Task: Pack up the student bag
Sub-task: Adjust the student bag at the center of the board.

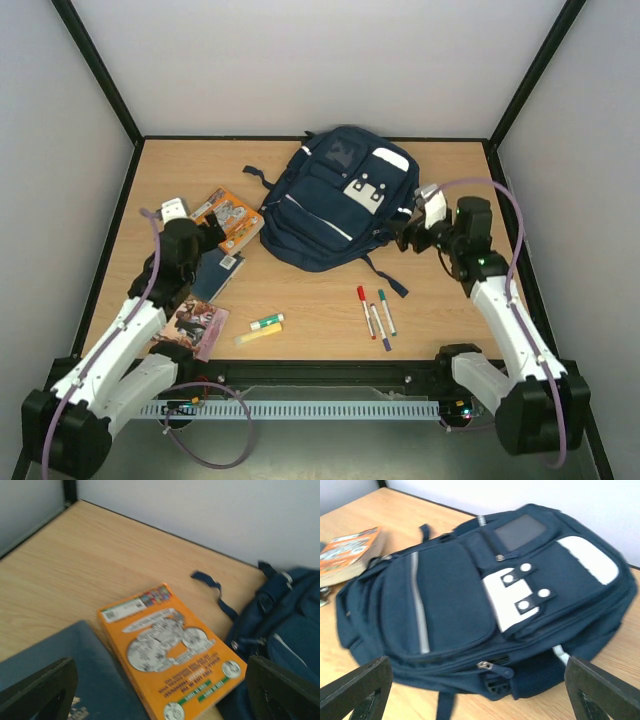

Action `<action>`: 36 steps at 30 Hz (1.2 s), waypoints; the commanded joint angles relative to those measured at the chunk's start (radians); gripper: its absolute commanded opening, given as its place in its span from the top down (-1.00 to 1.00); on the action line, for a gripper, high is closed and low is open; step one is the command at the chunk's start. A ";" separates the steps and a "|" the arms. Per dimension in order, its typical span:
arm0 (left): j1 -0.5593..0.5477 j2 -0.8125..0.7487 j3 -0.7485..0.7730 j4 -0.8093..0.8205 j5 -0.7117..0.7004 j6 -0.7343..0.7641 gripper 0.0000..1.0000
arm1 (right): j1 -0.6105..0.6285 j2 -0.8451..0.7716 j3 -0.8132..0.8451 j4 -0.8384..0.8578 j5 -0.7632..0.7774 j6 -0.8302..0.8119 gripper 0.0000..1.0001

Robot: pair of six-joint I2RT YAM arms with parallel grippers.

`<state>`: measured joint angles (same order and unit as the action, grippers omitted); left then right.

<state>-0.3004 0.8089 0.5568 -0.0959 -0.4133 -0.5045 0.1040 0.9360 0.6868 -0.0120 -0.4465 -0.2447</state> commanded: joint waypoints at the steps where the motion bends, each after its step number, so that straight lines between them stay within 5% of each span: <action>1: -0.030 0.083 0.075 -0.035 0.172 0.088 -0.93 | -0.029 0.085 0.124 -0.098 0.109 0.127 -0.93; 13: -0.076 0.351 0.282 -0.075 0.390 0.106 -0.99 | -0.057 0.274 0.361 -0.324 -0.013 0.117 -0.99; 23: -0.105 0.729 0.603 -0.127 0.476 0.070 -0.99 | -0.060 0.521 0.348 -0.276 -0.058 0.186 -0.78; 36: -0.056 1.189 1.026 -0.279 0.556 -0.002 -0.99 | -0.062 0.606 0.284 -0.275 0.028 0.194 -0.82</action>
<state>-0.3878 1.8912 1.4502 -0.2649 0.1108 -0.4683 0.0460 1.5299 0.9955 -0.2638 -0.4217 -0.0593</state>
